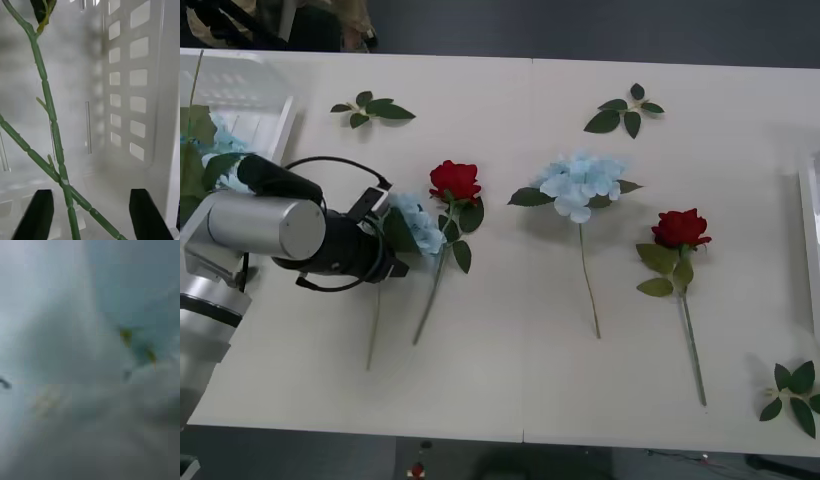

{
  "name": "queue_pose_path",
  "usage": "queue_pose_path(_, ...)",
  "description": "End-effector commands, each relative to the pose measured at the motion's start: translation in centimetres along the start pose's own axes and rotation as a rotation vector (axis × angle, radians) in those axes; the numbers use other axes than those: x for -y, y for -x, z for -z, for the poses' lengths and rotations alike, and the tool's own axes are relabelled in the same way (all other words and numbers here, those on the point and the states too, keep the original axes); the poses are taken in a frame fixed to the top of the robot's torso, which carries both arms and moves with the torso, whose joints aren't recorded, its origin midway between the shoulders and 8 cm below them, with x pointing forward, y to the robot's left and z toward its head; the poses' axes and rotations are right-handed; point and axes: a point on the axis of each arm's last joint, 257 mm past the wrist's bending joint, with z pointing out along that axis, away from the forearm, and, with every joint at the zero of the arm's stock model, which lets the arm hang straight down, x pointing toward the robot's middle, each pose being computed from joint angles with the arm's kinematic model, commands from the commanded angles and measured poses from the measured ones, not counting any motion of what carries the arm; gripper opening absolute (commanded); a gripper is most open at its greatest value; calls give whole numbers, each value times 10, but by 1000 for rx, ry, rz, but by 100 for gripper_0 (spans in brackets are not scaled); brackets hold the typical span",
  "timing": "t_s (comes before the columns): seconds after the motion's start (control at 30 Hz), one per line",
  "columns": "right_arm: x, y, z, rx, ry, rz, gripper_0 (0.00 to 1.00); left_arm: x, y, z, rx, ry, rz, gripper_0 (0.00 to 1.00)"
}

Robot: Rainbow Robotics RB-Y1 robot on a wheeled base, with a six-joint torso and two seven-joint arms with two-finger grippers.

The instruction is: Put the red flowers into the right box and the blue flowers into the left box

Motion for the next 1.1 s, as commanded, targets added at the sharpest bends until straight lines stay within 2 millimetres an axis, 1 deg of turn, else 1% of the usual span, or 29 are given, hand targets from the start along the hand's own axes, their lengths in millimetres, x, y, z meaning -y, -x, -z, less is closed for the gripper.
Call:
queue_pose_path(0.03, 16, 17, 17, 32, -3, -22, 93, -6, 23, -2, 37, 33, -3, 100)
queue_pose_path(0.07, 13, 18, 17, 33, 11, -29, 93, -6, 24, -2, 38, 34, -4, 100)
queue_pose_path(0.1, 6, 20, 19, 38, 31, -30, 94, -6, 25, -2, 39, 36, -7, 95)
queue_pose_path(0.13, -3, 23, 20, 40, 54, -28, 94, -6, 25, -2, 38, 37, -12, 81)
queue_pose_path(0.17, -7, 24, 21, 42, 65, -22, 94, -6, 26, -2, 39, 37, -13, 72)
queue_pose_path(0.2, -17, 27, 24, 45, 86, -6, 95, -5, 26, -2, 38, 38, -17, 52)
queue_pose_path(0.23, -24, 29, 27, 44, 100, 8, 95, -5, 26, -2, 38, 40, -18, 38)
queue_pose_path(0.27, -33, 33, 30, 52, 113, 29, 95, -5, 25, -2, 37, 39, -18, 22)
queue_pose_path(0.3, -44, 36, 34, 57, 127, 62, 96, -6, 25, -2, 37, 41, -19, 2)
queue_pose_path(0.33, -59, 42, 41, 71, 147, 99, 96, -7, 26, -2, 37, 44, -20, 0)
queue_pose_path(0.37, -65, 43, 44, 75, 154, 113, 97, -6, 25, -2, 36, 44, -20, 0)
queue_pose_path(0.43, -92, 45, 58, 95, 192, 171, 97, -7, 25, -2, 36, 45, -21, 0)
queue_pose_path(0.47, -99, 46, 62, 101, 203, 182, 97, -7, 25, -2, 35, 46, -20, 0)
queue_pose_path(0.5, -117, 44, 71, 103, 241, 178, 97, -7, 27, -1, 39, 48, -24, 0)
queue_pose_path(0.57, -146, 38, 85, 96, 305, 167, 96, -11, 31, 2, 49, 52, -11, 0)
queue_pose_path(0.63, -176, 32, 100, 88, 363, 166, 97, -23, 34, 12, 45, 58, 25, 0)
queue_pose_path(0.67, -183, 29, 104, 84, 375, 167, 97, -26, 34, 14, 38, 57, 34, 0)
queue_pose_path(0.7, -197, 25, 111, 75, 398, 166, 97, -29, 39, 22, 37, 47, 46, 0)
queue_pose_path(0.8, -224, 19, 126, 64, 438, 151, 97, -36, 44, 41, 21, 45, 55, 0)
queue_pose_path(0.83, -235, 18, 131, 63, 460, 138, 96, -39, 47, 50, 17, 49, 50, 0)
queue_pose_path(0.87, -240, 18, 134, 65, 468, 136, 97, -40, 48, 55, 13, 50, 47, 0)
queue_pose_path(0.9, -252, 15, 138, 64, 488, 130, 97, -42, 51, 70, 11, 52, 36, 0)
queue_pose_path(0.93, -257, 14, 140, 64, 497, 128, 97, -42, 53, 77, 9, 51, 30, 0)
queue_pose_path(1.0, -277, 10, 145, 64, 527, 126, 97, -34, 58, 107, 9, 25, 4, 0)
queue_pose_path(1.03, -282, 11, 146, 68, 534, 127, 97, -31, 59, 115, 10, 19, -6, 0)
queue_pose_path(1.1, -303, 11, 148, 83, 562, 130, 97, -23, 59, 149, 6, 3, -45, 0)
